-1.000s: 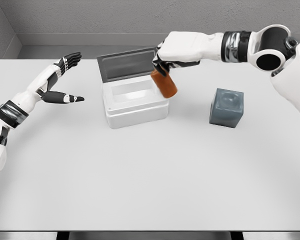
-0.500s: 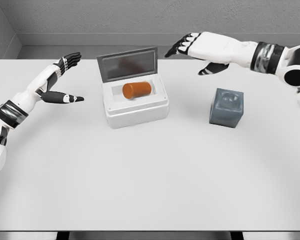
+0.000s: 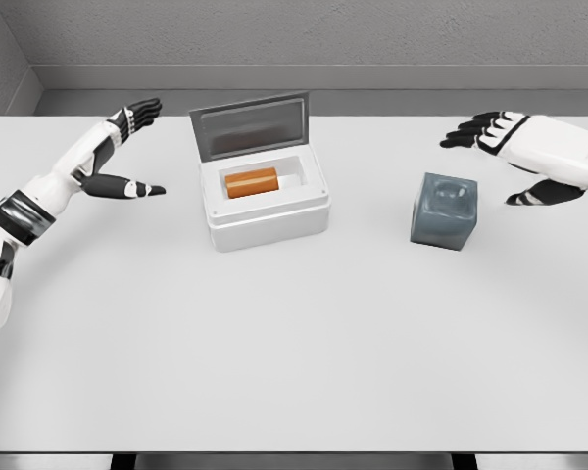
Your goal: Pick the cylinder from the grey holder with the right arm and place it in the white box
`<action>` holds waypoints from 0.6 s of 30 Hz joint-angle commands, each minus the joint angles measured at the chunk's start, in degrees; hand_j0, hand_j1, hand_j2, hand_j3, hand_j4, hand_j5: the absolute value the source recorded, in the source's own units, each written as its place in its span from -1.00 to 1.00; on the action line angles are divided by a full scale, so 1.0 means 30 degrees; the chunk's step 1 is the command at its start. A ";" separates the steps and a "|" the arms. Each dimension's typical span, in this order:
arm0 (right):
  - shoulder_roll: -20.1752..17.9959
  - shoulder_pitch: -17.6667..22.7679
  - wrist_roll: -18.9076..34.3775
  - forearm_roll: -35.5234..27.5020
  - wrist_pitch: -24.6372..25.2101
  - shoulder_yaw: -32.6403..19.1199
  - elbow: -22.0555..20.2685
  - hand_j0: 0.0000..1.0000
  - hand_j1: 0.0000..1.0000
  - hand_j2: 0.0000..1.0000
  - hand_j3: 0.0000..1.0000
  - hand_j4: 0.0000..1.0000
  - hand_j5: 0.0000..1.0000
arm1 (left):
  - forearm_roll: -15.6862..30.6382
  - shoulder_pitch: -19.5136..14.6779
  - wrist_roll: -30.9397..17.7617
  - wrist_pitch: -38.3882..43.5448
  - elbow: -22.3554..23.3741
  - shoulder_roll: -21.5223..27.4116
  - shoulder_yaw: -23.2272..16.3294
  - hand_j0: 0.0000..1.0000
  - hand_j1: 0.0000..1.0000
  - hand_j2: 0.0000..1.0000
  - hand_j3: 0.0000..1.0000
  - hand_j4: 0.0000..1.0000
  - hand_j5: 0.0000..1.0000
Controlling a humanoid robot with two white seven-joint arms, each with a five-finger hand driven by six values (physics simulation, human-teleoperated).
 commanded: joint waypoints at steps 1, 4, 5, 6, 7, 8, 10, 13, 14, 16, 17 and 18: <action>-0.1074 0.0029 -0.0016 -0.0954 0.0061 -0.1683 -0.0424 1.00 1.00 1.00 1.00 1.00 1.00 | 0.0152 0.0000 -0.0143 0.0027 0.0049 0.0005 -0.0021 1.00 1.00 1.00 1.00 1.00 1.00; -0.1454 0.0176 -0.0016 -0.0983 0.0061 -0.1625 -0.0424 1.00 1.00 1.00 1.00 1.00 1.00 | 0.0123 -0.0176 -0.0143 0.0027 0.0078 0.0005 -0.0167 1.00 1.00 1.00 1.00 1.00 1.00; -0.1513 0.0410 -0.0016 -0.0983 0.0061 -0.1654 -0.0424 1.00 1.00 1.00 1.00 1.00 1.00 | 0.0123 -0.0176 -0.0143 0.0027 0.0049 -0.0024 -0.0226 1.00 1.00 1.00 1.00 1.00 1.00; -0.1747 0.0878 -0.0016 -0.0983 0.0061 -0.1595 -0.0570 1.00 1.00 1.00 1.00 1.00 1.00 | 0.0094 -0.0205 -0.0143 0.0027 0.0049 -0.0112 -0.0226 1.00 1.00 1.00 1.00 1.00 1.00; -0.1689 0.1113 -0.0016 -0.0983 0.0061 -0.1566 -0.0951 1.00 1.00 1.00 1.00 1.00 1.00 | 0.0065 -0.0234 -0.0260 0.0027 0.0049 -0.0142 -0.0226 1.00 1.00 1.00 1.00 1.00 1.00; -0.1485 0.1669 -0.0016 -0.0983 0.0061 -0.1391 -0.1039 1.00 1.00 1.00 1.00 1.00 1.00 | 0.0064 -0.0352 -0.0407 0.0027 0.0108 -0.0142 -0.0226 1.00 1.00 1.00 1.00 1.00 1.00; -0.1425 0.2138 0.0013 -0.0983 0.0061 -0.1390 -0.1185 1.00 1.00 1.00 1.00 1.00 1.00 | 0.0064 -0.0381 -0.0436 0.0027 0.0108 -0.0259 -0.0226 1.00 1.00 1.00 1.00 1.00 1.00; -0.1396 0.2139 -0.0016 -0.0983 0.0061 -0.1420 -0.1244 1.00 1.00 1.00 1.00 1.00 1.00 | 0.0064 -0.0527 -0.0436 0.0027 0.0137 -0.0434 -0.0226 1.00 1.00 1.00 1.00 1.00 1.00; -0.1338 0.2168 -0.0016 -0.0983 0.0061 -0.1390 -0.1273 1.00 1.00 1.00 1.00 1.00 1.00 | 0.0064 -0.0586 -0.0436 0.0027 0.0137 -0.0552 -0.0226 1.00 1.00 1.00 1.00 1.00 1.00; -0.1074 0.2285 -0.0016 -0.0983 0.0061 -0.1390 -0.1273 1.00 1.00 1.00 1.00 1.00 1.00 | 0.0035 -0.0586 -0.0436 0.0027 0.0225 -0.0581 -0.0226 1.00 1.00 1.00 1.00 1.00 1.00; -0.0928 0.2286 0.0042 -0.0983 0.0061 -0.1390 -0.1273 1.00 1.00 1.00 1.00 1.00 1.00 | 0.0035 -0.0586 -0.0436 0.0027 0.0225 -0.0668 -0.0226 1.00 1.00 1.00 1.00 1.00 1.00; -0.0869 0.2286 0.0072 -0.0983 0.0061 -0.1390 -0.1273 1.00 1.00 1.00 1.00 1.00 1.00 | 0.0035 -0.0615 -0.0436 0.0027 0.0284 -0.0757 -0.0255 1.00 1.00 1.00 1.00 1.00 1.00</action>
